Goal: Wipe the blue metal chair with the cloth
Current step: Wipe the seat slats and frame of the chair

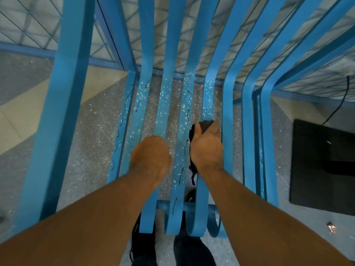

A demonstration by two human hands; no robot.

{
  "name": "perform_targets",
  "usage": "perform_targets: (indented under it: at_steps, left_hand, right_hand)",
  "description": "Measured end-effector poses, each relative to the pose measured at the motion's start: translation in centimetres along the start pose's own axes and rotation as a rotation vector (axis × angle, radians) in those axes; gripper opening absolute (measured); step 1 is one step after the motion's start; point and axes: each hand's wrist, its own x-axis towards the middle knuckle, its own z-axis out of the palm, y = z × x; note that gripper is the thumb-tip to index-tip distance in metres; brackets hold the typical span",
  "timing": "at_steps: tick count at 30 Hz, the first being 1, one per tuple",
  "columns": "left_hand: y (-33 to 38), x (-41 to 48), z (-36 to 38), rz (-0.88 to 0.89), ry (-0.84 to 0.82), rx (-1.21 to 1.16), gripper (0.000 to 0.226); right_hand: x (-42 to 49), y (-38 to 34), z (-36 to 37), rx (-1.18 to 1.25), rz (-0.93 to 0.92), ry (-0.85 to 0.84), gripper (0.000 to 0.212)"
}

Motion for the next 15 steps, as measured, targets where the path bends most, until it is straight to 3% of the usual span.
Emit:
perform_targets:
  at_steps: [3, 8, 15]
  left_hand:
    - [0.1, 0.0, -0.2, -0.004, -0.002, 0.024, 0.030]
    - [0.5, -0.2, -0.5, -0.014, 0.016, 0.082, 0.027]
    - [0.8, 1.2, -1.9, 0.027, -0.090, 0.191, 0.034]
  right_hand:
    - [-2.4, 1.1, -0.5, 0.000, -0.041, -0.041, 0.069]
    - [-3.3, 1.0, -1.9, 0.172, 0.099, -0.128, 0.055]
    - [-2.1, 1.1, -0.4, 0.025, 0.165, -0.068, 0.053]
